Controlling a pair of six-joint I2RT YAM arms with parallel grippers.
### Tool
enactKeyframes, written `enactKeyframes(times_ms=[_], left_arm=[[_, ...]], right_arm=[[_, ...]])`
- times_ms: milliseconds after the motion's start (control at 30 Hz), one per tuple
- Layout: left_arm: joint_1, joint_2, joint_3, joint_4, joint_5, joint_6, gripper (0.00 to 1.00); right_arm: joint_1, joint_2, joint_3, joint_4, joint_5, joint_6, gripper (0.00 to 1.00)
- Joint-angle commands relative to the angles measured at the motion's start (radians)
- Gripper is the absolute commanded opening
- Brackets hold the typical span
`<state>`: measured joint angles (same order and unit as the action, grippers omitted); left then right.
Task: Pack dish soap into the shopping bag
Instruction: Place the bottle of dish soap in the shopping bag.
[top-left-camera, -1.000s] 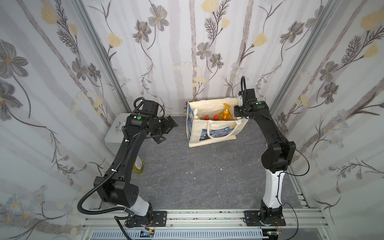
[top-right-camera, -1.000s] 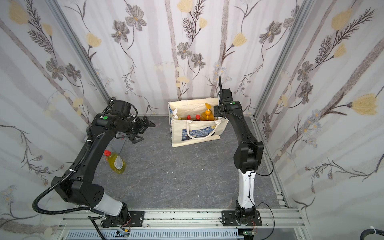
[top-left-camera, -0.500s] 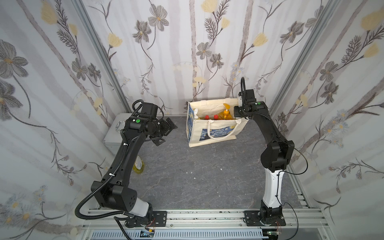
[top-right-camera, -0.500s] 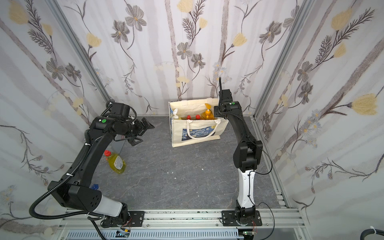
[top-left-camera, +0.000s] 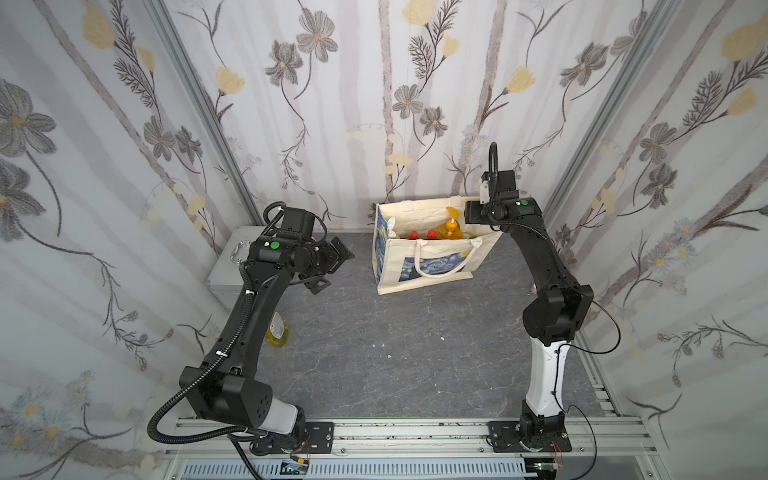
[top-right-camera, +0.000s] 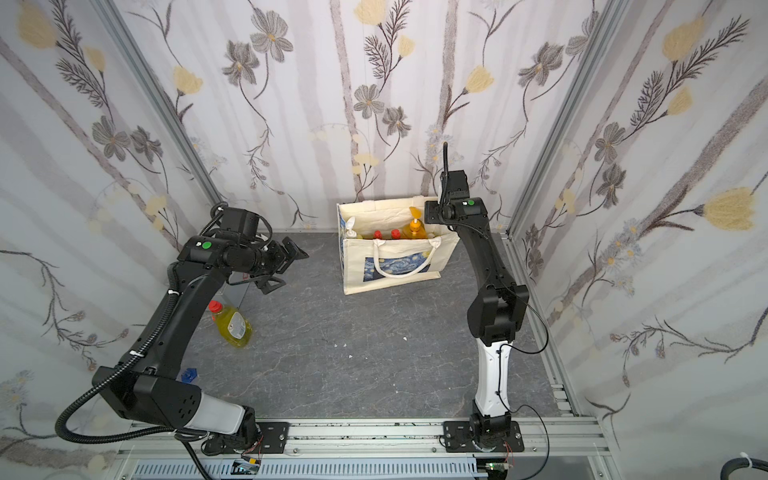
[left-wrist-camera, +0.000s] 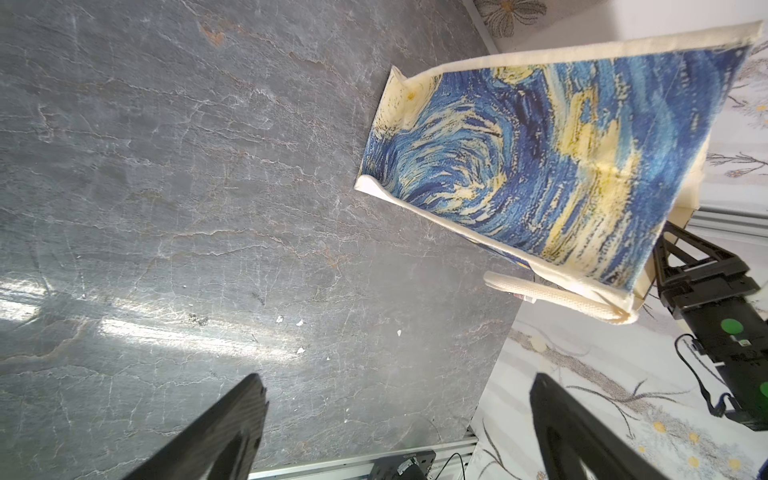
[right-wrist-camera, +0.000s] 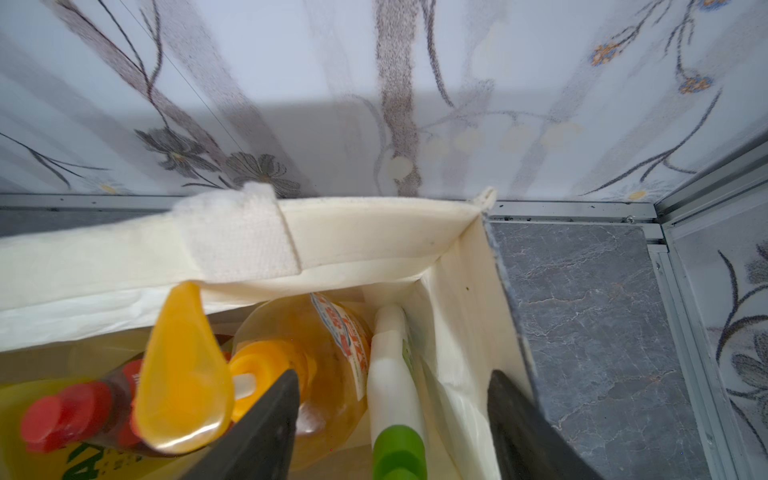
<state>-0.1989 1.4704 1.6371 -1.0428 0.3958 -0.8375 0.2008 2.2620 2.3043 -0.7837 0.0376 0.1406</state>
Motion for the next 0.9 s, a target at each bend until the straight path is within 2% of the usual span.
enactKeyframes(times_ms=[0, 33, 267, 433, 633, 733, 867], left_arm=[[0.001, -0.007, -0.005, 0.027, -0.002, -0.004, 1.00], [0.001, -0.008, -0.004, 0.028, -0.003, -0.003, 1.00], [0.001, -0.026, -0.022, 0.038, 0.003, 0.003, 1.00], [-0.006, -0.050, -0.070, 0.066, 0.010, -0.002, 1.00], [-0.017, -0.081, -0.120, 0.092, 0.007, -0.010, 1.00], [-0.018, -0.099, -0.137, 0.099, -0.002, -0.011, 1.00], [-0.018, -0.121, -0.161, 0.102, -0.004, -0.012, 1.00]], right_arm=[[0.011, -0.038, 0.010, 0.059, -0.059, 0.053, 0.89], [0.015, -0.051, 0.010, 0.061, -0.062, 0.059, 0.99], [0.035, -0.125, 0.006, 0.034, -0.059, 0.085, 1.00], [0.019, -0.155, -0.004, -0.069, 0.031, 0.121, 1.00], [0.003, -0.181, -0.062, -0.172, 0.050, 0.133, 1.00], [0.002, -0.234, -0.151, -0.148, 0.038, 0.171, 1.00], [0.001, -0.298, -0.266, -0.078, -0.036, 0.223, 1.00]])
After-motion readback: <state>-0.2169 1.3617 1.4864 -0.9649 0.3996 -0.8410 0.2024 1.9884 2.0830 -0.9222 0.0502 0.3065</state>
